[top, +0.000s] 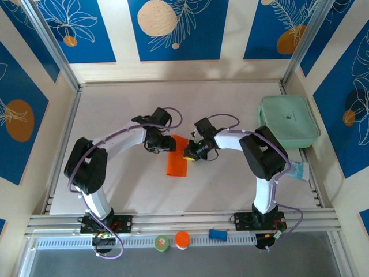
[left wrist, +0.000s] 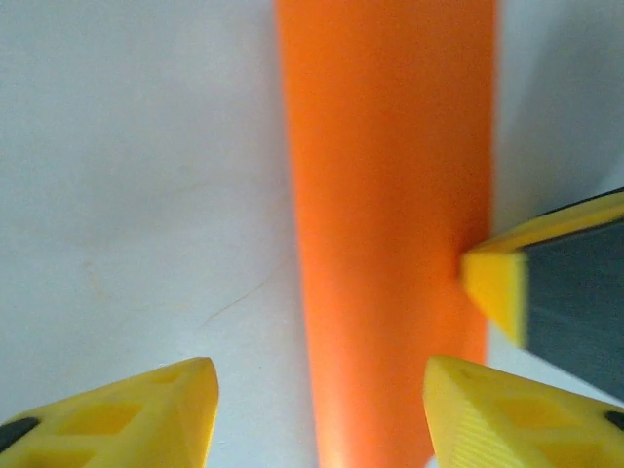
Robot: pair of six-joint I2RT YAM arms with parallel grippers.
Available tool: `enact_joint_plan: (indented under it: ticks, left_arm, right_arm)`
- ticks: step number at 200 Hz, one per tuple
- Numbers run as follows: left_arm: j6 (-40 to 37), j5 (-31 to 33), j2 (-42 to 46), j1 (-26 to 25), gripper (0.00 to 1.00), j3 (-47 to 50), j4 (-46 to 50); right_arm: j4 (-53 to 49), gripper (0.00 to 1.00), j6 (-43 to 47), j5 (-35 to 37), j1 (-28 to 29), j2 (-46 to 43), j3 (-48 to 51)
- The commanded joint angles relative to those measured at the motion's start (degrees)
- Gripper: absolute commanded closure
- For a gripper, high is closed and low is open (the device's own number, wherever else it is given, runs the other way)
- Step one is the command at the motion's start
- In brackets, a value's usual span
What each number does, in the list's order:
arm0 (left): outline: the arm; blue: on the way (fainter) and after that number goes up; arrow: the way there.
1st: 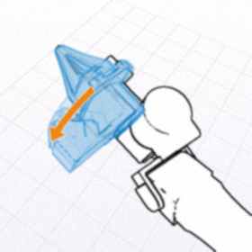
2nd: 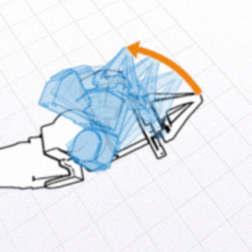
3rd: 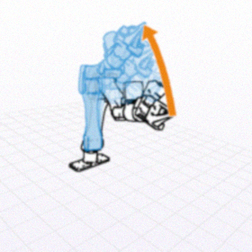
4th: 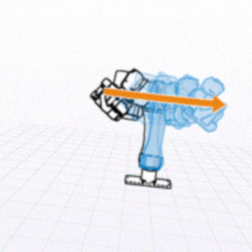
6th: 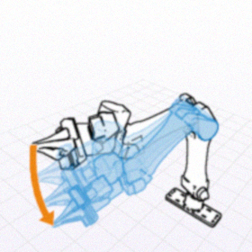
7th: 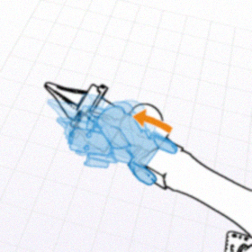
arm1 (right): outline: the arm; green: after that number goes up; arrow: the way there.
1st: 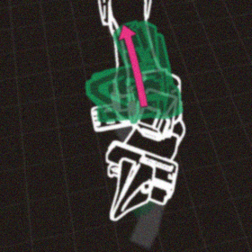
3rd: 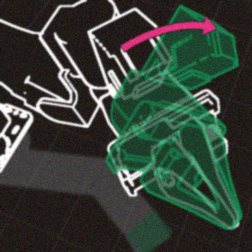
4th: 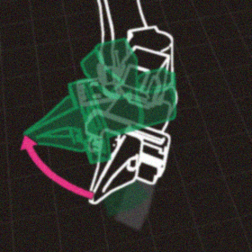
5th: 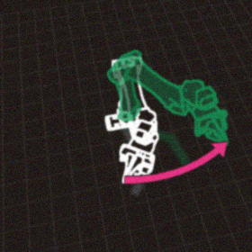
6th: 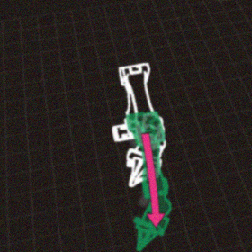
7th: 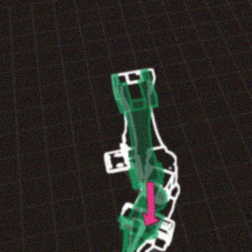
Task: Fold a paper plane with a square sheet of paper (pick it up from the middle)
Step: Hold the square sheet of paper at the center of the table, then first fold the square sheet of paper in half at the center of the table.
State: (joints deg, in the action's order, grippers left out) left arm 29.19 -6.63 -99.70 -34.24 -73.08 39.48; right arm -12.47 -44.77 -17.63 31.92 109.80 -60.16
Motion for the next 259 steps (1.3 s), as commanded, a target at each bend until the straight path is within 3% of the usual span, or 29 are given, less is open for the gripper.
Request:
enact_joint_plan:
  ticks: [1,39,57,83,149,259]
  left_arm:
    - [1.05,-5.59,1.70,0.30,0.47,-0.95,0.34]
    - [7.25,-18.29,-1.42,0.26,0.66,2.30,-10.53]
    - [9.14,-20.77,-3.20,0.23,0.75,3.39,-13.43]
    - [9.92,-21.97,-5.89,0.23,0.80,4.18,-14.98]
    - [5.00,-18.64,-9.46,0.81,0.81,4.70,-11.32]
    - [-0.15,-17.53,-10.42,5.69,0.82,12.48,-15.49]
  right_arm:
    - [-6.72,0.87,1.43,6.51,0.25,4.57,0.79]
    - [-8.04,0.88,1.70,6.61,0.32,5.85,-0.21]
    - [-8.51,0.88,1.80,6.47,0.25,6.26,-0.70]
    - [-9.28,0.88,2.01,6.41,0.30,6.67,-1.25]
    - [-10.79,0.88,2.31,7.34,0.25,7.62,-1.96]
    - [-15.59,0.90,4.59,11.44,0.83,10.06,-4.21]
